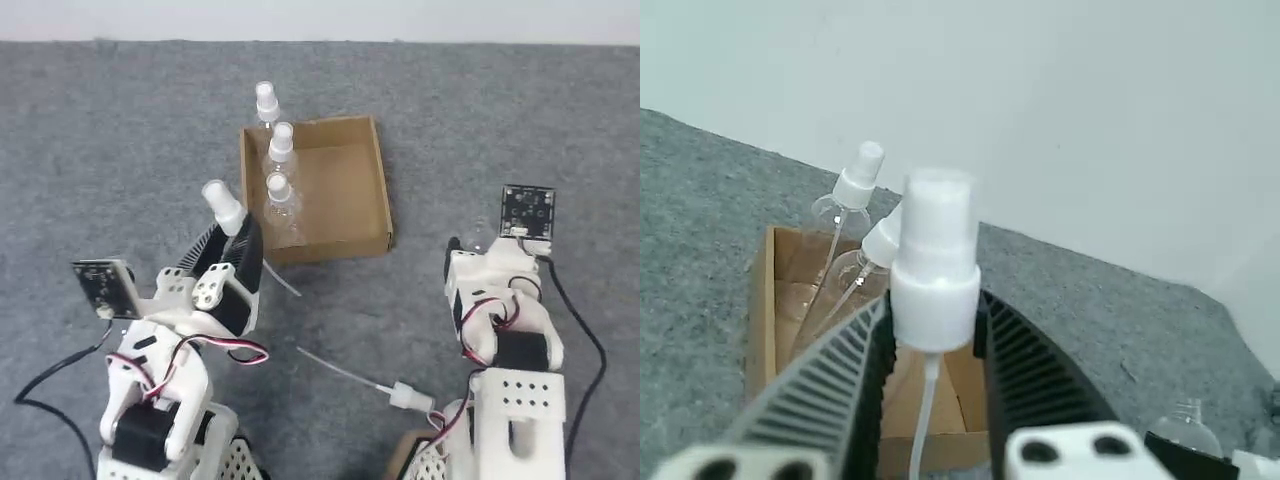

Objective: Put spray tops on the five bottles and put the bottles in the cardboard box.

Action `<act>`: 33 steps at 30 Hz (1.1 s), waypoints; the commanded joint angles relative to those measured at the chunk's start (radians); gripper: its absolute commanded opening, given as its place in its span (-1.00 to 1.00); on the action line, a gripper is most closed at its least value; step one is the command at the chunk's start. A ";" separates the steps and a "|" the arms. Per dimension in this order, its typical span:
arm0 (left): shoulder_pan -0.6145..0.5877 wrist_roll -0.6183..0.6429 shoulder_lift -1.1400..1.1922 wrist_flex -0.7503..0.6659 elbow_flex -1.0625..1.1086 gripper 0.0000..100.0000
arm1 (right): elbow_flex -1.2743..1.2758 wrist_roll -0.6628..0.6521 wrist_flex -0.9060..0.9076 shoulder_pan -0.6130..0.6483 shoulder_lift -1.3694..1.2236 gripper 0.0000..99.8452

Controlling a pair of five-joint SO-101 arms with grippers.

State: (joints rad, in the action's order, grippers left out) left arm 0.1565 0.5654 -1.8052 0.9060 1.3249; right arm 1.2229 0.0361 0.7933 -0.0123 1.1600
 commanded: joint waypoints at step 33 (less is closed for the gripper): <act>-0.043 0.144 -0.023 -0.074 -0.053 -0.98 | 0.316 -0.002 0.008 0.421 0.653 -0.87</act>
State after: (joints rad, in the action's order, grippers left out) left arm 0.1197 0.6912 -1.8052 0.8677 1.3249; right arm 1.5466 0.0376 0.8270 0.3682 1.7983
